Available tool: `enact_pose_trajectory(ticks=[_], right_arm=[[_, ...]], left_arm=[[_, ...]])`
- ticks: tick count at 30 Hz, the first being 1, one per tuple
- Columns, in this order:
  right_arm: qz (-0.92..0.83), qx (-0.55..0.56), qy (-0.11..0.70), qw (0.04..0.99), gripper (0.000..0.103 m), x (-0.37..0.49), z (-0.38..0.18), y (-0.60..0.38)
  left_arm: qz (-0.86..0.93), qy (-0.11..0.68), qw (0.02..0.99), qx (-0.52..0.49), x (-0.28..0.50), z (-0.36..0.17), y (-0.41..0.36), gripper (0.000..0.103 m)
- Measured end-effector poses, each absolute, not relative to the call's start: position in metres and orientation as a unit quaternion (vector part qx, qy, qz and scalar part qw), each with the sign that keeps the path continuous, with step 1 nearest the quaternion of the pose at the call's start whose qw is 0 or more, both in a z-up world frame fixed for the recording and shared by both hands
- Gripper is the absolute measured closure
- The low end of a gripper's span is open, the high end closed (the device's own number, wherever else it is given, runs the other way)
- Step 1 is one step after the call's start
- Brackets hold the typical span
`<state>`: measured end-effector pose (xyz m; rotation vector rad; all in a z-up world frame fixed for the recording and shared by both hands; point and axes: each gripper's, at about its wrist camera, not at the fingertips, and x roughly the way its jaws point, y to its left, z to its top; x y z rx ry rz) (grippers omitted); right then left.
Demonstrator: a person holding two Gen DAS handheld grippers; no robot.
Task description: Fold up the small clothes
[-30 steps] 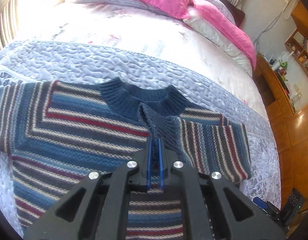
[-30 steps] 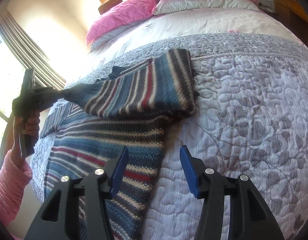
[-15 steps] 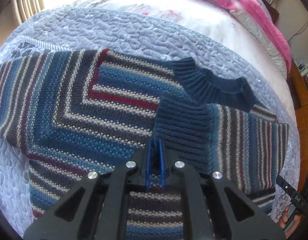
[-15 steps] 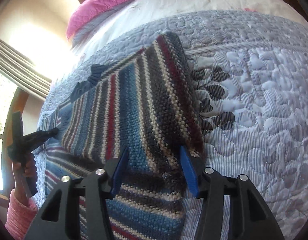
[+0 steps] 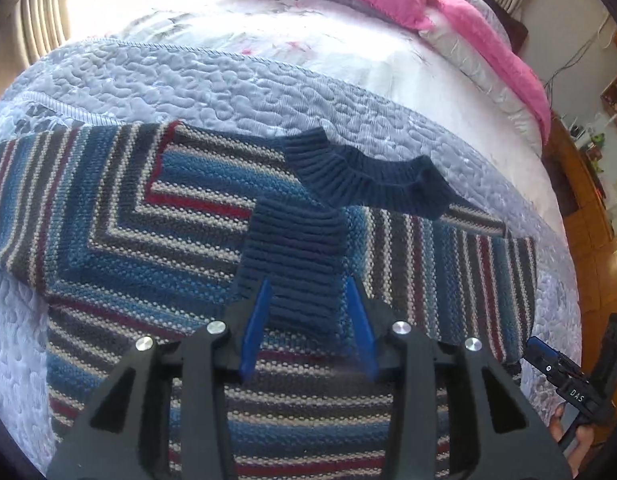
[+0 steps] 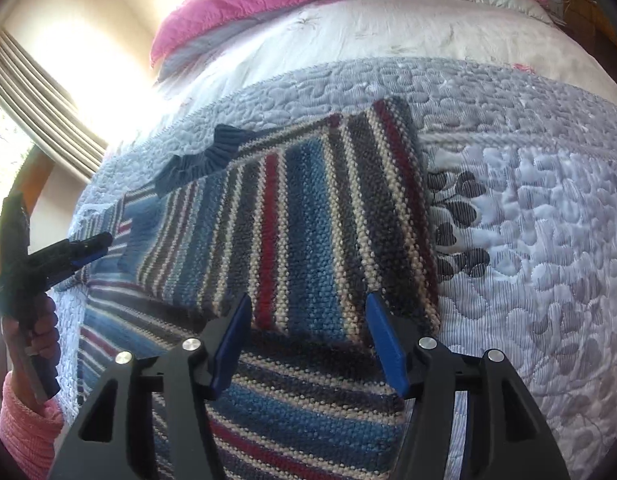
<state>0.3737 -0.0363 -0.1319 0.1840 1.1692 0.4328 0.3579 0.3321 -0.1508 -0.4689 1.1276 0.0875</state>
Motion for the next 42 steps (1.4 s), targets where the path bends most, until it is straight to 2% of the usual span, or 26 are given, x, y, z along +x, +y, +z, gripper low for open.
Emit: enact_pose_trajectory(ticks=[5, 9, 11, 13, 18, 23, 29, 42], right_arm=[[0.189, 0.083, 0.559, 0.803, 0.044, 0.373, -0.158, -0.036], [0.178, 0.060, 0.561, 0.807, 0.043, 0.368, -0.147, -0.025], [0.195, 0.070, 0.550, 0.809, 0.041, 0.360, -0.130, -0.020], [0.208, 0.073, 0.544, 0.809, 0.039, 0.351, -0.116, -0.011], [0.226, 0.034, 0.543, 0.808, 0.038, 0.330, -0.103, 0.026], [0.215, -0.002, 0.543, 0.812, 0.038, 0.330, -0.108, 0.048], [0.201, 0.002, 0.552, 0.809, 0.037, 0.343, -0.116, 0.056], [0.181, -0.011, 0.564, 0.806, 0.036, 0.351, -0.141, 0.059]], left_arm=[[0.053, 0.561, 0.796, -0.219, 0.363, -0.196, 0.335, 0.069], [0.044, 0.555, 0.800, -0.224, 0.355, -0.185, 0.339, 0.070], [0.045, 0.548, 0.803, -0.229, 0.346, -0.172, 0.350, 0.061], [0.051, 0.536, 0.812, -0.223, 0.332, -0.156, 0.370, 0.047], [0.116, 0.514, 0.814, -0.246, 0.277, -0.135, 0.468, 0.040], [0.232, 0.499, 0.781, -0.296, 0.206, -0.137, 0.596, 0.040], [0.307, 0.452, 0.726, -0.417, 0.144, -0.161, 0.718, 0.042], [0.288, 0.371, 0.719, -0.512, 0.159, -0.198, 0.793, 0.042]])
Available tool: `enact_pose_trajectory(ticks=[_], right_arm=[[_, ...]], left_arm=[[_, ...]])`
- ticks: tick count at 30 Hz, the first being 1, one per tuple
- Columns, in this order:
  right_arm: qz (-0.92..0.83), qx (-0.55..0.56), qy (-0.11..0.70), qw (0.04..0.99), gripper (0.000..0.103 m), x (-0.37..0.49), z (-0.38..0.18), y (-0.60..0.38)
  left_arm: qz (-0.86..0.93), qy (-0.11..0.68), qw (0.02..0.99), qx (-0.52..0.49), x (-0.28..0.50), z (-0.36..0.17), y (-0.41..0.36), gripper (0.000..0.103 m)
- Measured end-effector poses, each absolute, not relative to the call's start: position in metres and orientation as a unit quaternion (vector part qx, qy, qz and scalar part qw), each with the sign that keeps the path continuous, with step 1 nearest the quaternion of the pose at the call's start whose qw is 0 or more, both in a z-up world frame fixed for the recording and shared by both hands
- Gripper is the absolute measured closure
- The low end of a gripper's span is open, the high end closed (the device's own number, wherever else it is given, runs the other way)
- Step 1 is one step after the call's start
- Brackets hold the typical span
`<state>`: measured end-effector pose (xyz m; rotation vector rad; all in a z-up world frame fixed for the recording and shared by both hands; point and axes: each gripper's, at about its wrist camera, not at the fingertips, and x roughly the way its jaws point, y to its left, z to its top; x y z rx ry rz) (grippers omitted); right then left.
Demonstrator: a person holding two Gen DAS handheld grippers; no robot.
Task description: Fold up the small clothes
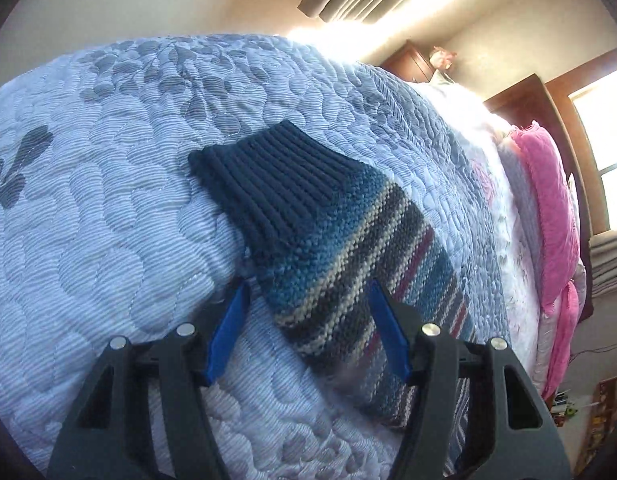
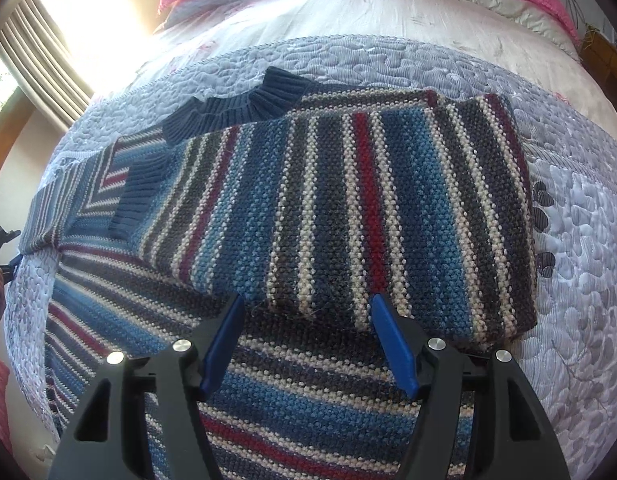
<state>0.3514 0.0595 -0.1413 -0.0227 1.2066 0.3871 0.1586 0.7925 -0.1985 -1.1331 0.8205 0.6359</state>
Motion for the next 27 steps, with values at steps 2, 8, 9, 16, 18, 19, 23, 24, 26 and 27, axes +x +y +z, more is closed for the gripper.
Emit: enact_pose_trajectory(ticks=[2, 8, 9, 16, 18, 19, 23, 24, 26, 27], right_arm=[[0.181, -0.010, 0.563, 0.806, 0.035, 0.351, -0.143, 0.059], [0.184, -0.027, 0.555, 0.811, 0.033, 0.346, -0.144, 0.064], [0.185, -0.028, 0.554, 0.811, 0.033, 0.345, -0.144, 0.065], [0.194, -0.019, 0.543, 0.817, 0.033, 0.331, -0.134, 0.057], [0.198, -0.016, 0.540, 0.818, 0.033, 0.325, -0.130, 0.053], [0.198, -0.019, 0.538, 0.819, 0.033, 0.322, -0.129, 0.053], [0.201, -0.031, 0.530, 0.823, 0.033, 0.310, -0.123, 0.047], [0.203, -0.030, 0.528, 0.824, 0.033, 0.308, -0.122, 0.044], [0.205, -0.023, 0.527, 0.825, 0.033, 0.305, -0.120, 0.037], [0.204, -0.022, 0.526, 0.826, 0.033, 0.303, -0.118, 0.034]], left_arm=[[0.288, 0.367, 0.722, -0.511, 0.166, -0.201, 0.795, 0.047], [0.285, 0.366, 0.725, -0.510, 0.175, -0.204, 0.800, 0.092], [0.285, 0.360, 0.725, -0.514, 0.173, -0.202, 0.798, 0.092], [0.260, 0.336, 0.775, -0.468, 0.183, -0.153, 0.758, 0.093], [0.244, 0.335, 0.791, -0.451, 0.195, -0.137, 0.738, 0.093], [0.236, 0.335, 0.799, -0.440, 0.203, -0.130, 0.726, 0.093], [0.193, 0.339, 0.829, -0.401, 0.235, -0.104, 0.675, 0.093], [0.180, 0.342, 0.834, -0.394, 0.243, -0.100, 0.660, 0.093], [0.154, 0.349, 0.841, -0.383, 0.259, -0.093, 0.629, 0.093], [0.144, 0.352, 0.844, -0.377, 0.267, -0.090, 0.613, 0.093]])
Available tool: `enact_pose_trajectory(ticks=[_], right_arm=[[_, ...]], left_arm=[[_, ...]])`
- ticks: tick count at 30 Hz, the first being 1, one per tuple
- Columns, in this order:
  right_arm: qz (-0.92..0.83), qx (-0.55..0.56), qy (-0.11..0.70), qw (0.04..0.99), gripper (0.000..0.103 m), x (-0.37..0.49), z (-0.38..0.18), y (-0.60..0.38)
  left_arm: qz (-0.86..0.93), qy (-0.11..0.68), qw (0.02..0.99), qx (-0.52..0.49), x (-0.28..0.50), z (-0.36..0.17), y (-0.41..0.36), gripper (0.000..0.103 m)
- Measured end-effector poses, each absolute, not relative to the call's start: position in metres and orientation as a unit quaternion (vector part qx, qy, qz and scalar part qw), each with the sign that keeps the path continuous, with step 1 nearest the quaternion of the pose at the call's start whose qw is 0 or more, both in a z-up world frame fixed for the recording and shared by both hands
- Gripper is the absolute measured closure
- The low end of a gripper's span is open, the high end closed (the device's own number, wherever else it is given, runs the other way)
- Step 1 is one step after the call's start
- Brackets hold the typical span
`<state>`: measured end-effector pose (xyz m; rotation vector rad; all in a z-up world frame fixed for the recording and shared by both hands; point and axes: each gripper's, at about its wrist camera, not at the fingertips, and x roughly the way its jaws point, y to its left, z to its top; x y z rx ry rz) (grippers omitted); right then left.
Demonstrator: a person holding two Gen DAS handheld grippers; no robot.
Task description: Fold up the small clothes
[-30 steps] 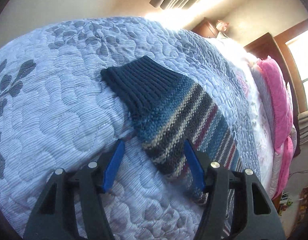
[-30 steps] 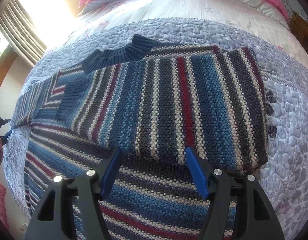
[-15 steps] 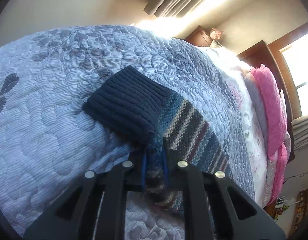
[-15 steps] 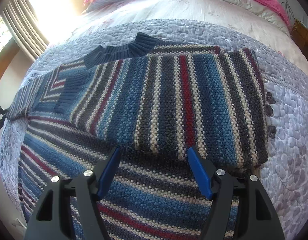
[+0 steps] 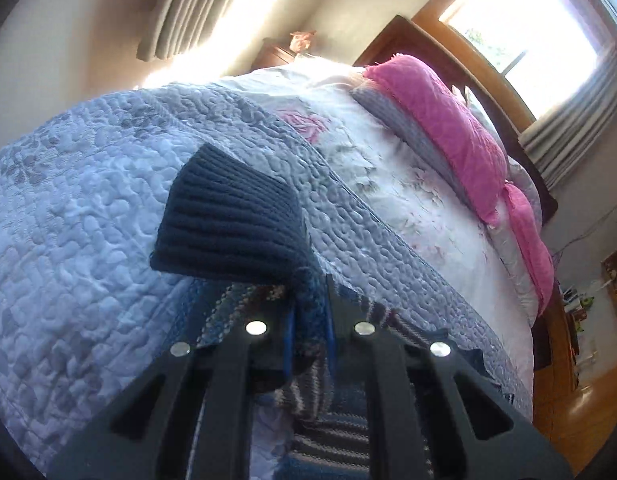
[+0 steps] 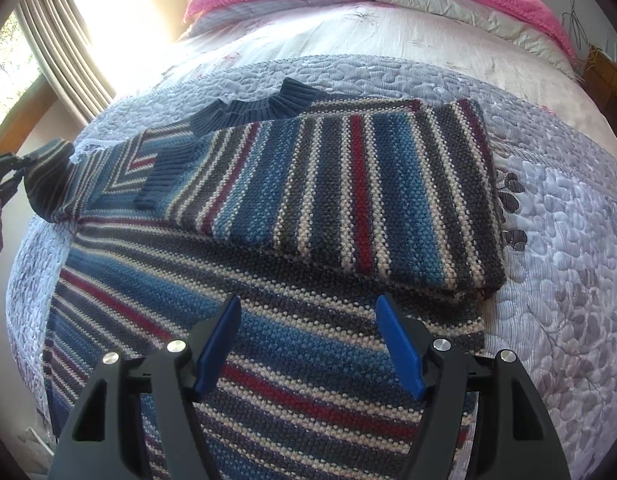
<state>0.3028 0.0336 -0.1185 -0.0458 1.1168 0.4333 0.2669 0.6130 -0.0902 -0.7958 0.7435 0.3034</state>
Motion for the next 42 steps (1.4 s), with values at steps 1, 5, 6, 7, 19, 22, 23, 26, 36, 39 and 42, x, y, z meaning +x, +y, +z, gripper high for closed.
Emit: enact_pose_trajectory(ticks=[1, 5, 6, 7, 19, 22, 23, 26, 36, 39, 42], right_arm=[[0.203, -0.020, 0.525, 0.827, 0.033, 0.301, -0.117, 0.029], [0.204, -0.008, 0.522, 0.828, 0.033, 0.295, -0.116, 0.012], [0.203, -0.006, 0.521, 0.829, 0.032, 0.294, -0.115, 0.008], [0.203, -0.004, 0.520, 0.830, 0.032, 0.293, -0.116, 0.006], [0.191, 0.042, 0.521, 0.831, 0.032, 0.281, -0.127, -0.041], [0.188, 0.047, 0.523, 0.830, 0.032, 0.280, -0.129, -0.047], [0.188, 0.049, 0.524, 0.829, 0.032, 0.279, -0.130, -0.048], [0.189, 0.057, 0.527, 0.826, 0.032, 0.279, -0.131, -0.049], [0.191, 0.044, 0.525, 0.828, 0.031, 0.274, -0.122, -0.043], [0.202, 0.045, 0.523, 0.827, 0.031, 0.282, -0.114, -0.031], [0.230, 0.063, 0.524, 0.818, 0.031, 0.299, -0.105, -0.011]], left_arm=[[0.133, 0.355, 0.847, -0.371, 0.274, -0.089, 0.597, 0.093], [0.091, 0.370, 0.854, -0.355, 0.300, -0.089, 0.535, 0.093], [0.082, 0.373, 0.855, -0.351, 0.306, -0.090, 0.519, 0.093], [0.072, 0.376, 0.856, -0.346, 0.312, -0.093, 0.506, 0.093], [0.003, 0.411, 0.867, -0.283, 0.361, -0.118, 0.355, 0.093], [0.000, 0.423, 0.868, -0.258, 0.366, -0.129, 0.331, 0.092], [-0.004, 0.428, 0.868, -0.251, 0.367, -0.133, 0.324, 0.092], [-0.028, 0.438, 0.871, -0.222, 0.368, -0.142, 0.304, 0.083], [-0.156, 0.452, 0.845, -0.241, 0.338, -0.135, 0.301, 0.058], [-0.078, 0.446, 0.863, -0.225, 0.320, -0.127, 0.345, 0.058], [0.003, 0.442, 0.879, -0.179, 0.309, -0.120, 0.388, 0.054]])
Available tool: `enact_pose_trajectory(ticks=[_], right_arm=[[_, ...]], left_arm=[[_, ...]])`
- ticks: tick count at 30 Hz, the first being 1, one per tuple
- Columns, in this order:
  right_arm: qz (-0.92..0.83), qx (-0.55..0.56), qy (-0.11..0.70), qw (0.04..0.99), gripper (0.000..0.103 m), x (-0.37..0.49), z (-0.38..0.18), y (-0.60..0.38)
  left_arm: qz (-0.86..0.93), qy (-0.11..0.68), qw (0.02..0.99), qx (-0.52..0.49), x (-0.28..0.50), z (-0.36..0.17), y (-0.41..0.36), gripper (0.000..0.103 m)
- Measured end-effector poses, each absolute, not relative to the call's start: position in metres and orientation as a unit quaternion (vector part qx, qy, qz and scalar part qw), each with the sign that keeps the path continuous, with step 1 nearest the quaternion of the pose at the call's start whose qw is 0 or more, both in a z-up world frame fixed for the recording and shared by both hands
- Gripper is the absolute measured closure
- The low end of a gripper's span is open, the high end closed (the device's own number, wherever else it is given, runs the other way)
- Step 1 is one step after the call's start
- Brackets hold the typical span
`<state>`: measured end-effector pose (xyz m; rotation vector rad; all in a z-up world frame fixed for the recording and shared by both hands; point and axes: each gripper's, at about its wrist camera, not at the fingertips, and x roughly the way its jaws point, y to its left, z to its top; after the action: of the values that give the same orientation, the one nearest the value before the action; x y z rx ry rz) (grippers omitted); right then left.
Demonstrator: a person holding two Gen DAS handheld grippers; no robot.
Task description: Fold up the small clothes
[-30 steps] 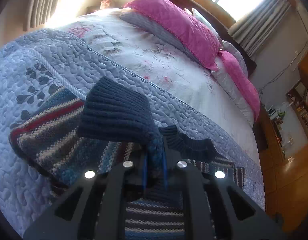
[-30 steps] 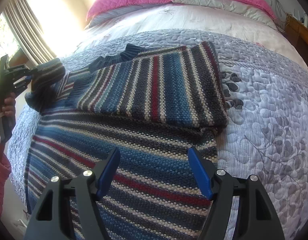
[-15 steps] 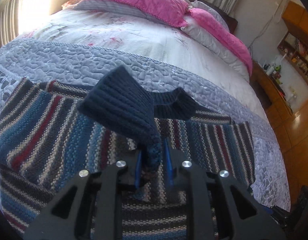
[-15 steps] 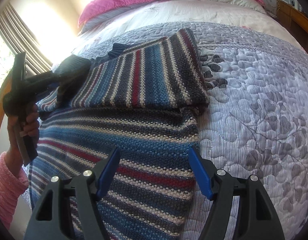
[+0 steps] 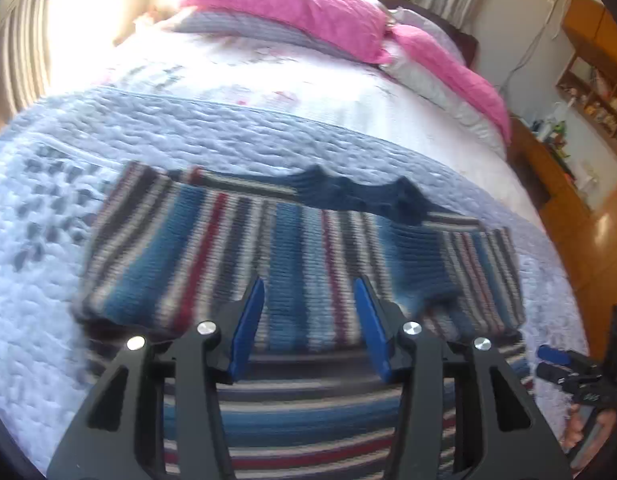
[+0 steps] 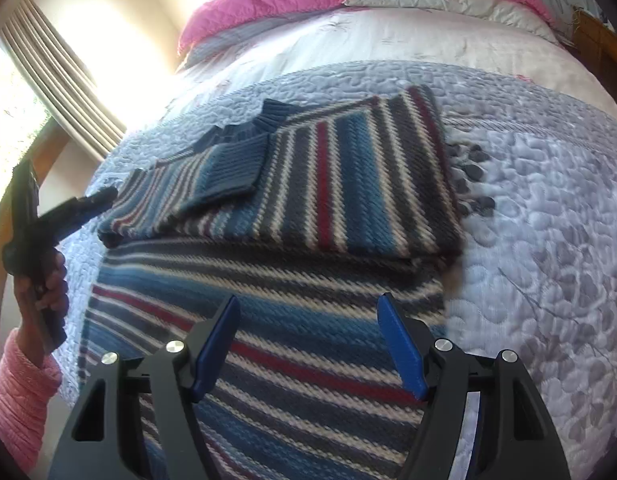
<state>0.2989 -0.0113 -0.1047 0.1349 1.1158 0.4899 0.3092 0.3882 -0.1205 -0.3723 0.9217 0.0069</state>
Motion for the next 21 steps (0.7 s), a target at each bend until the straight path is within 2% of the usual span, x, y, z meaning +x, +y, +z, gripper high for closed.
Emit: enact_pose_trajectory(ticks=[2, 6, 7, 8, 11, 12, 14, 15, 17, 18, 20, 21], right_arm=[[0.241, 0.070, 0.530, 0.810, 0.031, 0.316, -0.103, 0.005], [0.266, 0.118, 0.558, 0.777, 0.031, 0.358, -0.110, 0.037], [0.268, 0.126, 0.567, 0.769, 0.032, 0.369, -0.114, 0.045], [0.264, 0.127, 0.576, 0.763, 0.032, 0.379, -0.119, 0.053], [0.257, 0.130, 0.602, 0.745, 0.036, 0.401, -0.137, 0.071], [0.256, 0.138, 0.609, 0.738, 0.038, 0.408, -0.144, 0.073], [0.261, 0.159, 0.613, 0.729, 0.052, 0.416, -0.153, 0.077], [0.266, 0.169, 0.614, 0.724, 0.055, 0.419, -0.156, 0.079], [0.274, 0.174, 0.614, 0.719, 0.075, 0.423, -0.159, 0.084], [0.272, 0.167, 0.613, 0.722, 0.076, 0.423, -0.159, 0.086], [0.278, 0.157, 0.603, 0.731, 0.088, 0.421, -0.154, 0.089], [0.281, 0.157, 0.594, 0.737, 0.088, 0.419, -0.148, 0.089]], left_arm=[[0.033, 0.454, 0.873, -0.173, 0.309, -0.124, 0.417, 0.050], [0.086, 0.524, 0.830, -0.171, 0.317, -0.166, 0.460, 0.050], [0.087, 0.546, 0.812, -0.187, 0.320, -0.183, 0.470, 0.057], [0.079, 0.557, 0.799, -0.210, 0.320, -0.198, 0.480, 0.059], [0.065, 0.529, 0.808, -0.252, 0.309, -0.193, 0.495, 0.060], [0.060, 0.516, 0.812, -0.264, 0.305, -0.186, 0.499, 0.056], [0.059, 0.489, 0.825, -0.279, 0.293, -0.171, 0.506, 0.049], [0.063, 0.475, 0.831, -0.283, 0.286, -0.162, 0.509, 0.047], [0.077, 0.453, 0.842, -0.284, 0.274, -0.149, 0.518, 0.044], [0.093, 0.450, 0.844, -0.278, 0.271, -0.145, 0.521, 0.044], [0.123, 0.447, 0.846, -0.263, 0.268, -0.139, 0.530, 0.044], [0.135, 0.448, 0.847, -0.252, 0.270, -0.137, 0.532, 0.044]])
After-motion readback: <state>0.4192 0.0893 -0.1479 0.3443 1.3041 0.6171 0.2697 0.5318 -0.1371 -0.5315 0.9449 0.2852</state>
